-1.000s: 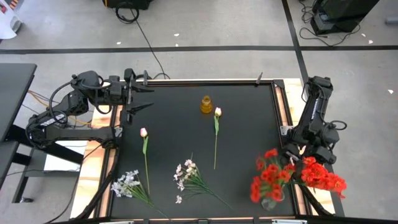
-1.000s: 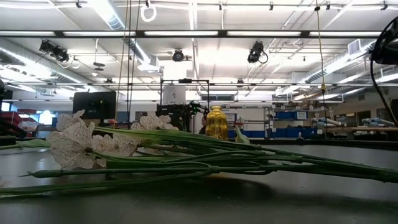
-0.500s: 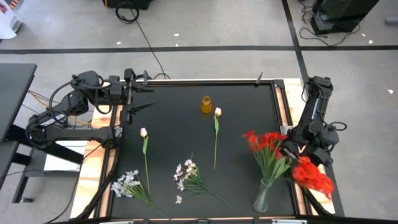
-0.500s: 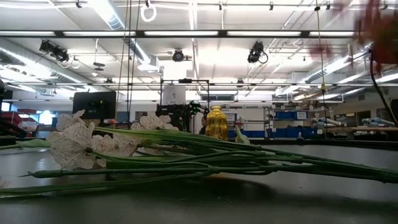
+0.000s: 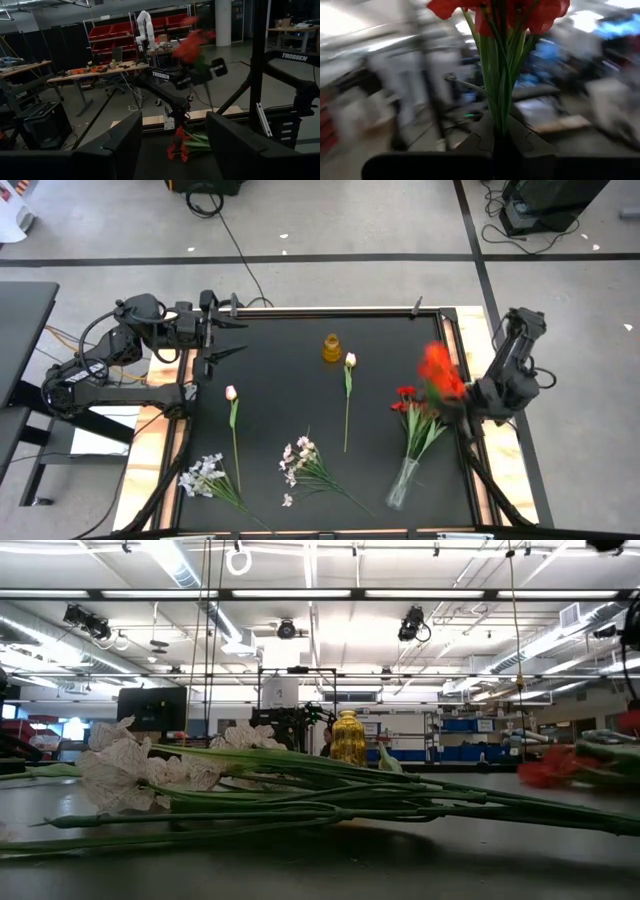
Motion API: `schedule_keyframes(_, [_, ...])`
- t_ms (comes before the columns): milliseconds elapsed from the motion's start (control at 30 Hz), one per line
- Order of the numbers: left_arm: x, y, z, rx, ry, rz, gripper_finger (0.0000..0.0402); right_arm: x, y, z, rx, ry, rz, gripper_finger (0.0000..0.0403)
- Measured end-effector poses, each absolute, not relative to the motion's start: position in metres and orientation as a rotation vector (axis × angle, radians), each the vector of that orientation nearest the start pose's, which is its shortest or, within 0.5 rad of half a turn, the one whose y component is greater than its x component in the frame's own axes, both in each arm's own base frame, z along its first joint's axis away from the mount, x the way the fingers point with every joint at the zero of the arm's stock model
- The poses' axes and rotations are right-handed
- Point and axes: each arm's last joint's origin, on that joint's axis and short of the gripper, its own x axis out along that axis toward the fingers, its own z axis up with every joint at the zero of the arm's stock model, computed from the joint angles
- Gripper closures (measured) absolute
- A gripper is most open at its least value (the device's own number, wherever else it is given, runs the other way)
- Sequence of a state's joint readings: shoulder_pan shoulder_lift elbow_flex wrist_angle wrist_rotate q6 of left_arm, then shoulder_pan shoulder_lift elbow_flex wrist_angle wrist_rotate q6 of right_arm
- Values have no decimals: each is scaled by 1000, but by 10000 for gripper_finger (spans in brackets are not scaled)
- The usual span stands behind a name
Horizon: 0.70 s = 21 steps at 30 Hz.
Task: Sort flowers into vase by color
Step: Put the red flowers into the transparent vase
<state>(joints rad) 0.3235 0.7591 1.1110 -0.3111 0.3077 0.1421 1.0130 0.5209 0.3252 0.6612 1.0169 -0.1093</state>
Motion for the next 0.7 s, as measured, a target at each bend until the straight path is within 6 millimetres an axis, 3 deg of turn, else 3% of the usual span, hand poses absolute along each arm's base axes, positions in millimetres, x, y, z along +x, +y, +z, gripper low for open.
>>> schedule_keyframes(167, [129,34,430,155,-37,19,177,103,75,267,530,-194,-271,383])
schedule_keyframes(400, [129,34,430,155,-37,18,177,148,55,210,914,-72,-549,383])
schedule_keyframes(500, [129,34,430,155,-38,19,177,170,45,194,1074,-50,-602,383])
schedule_keyframes(700, [129,34,430,155,-38,18,177,203,31,166,1209,-29,-660,383])
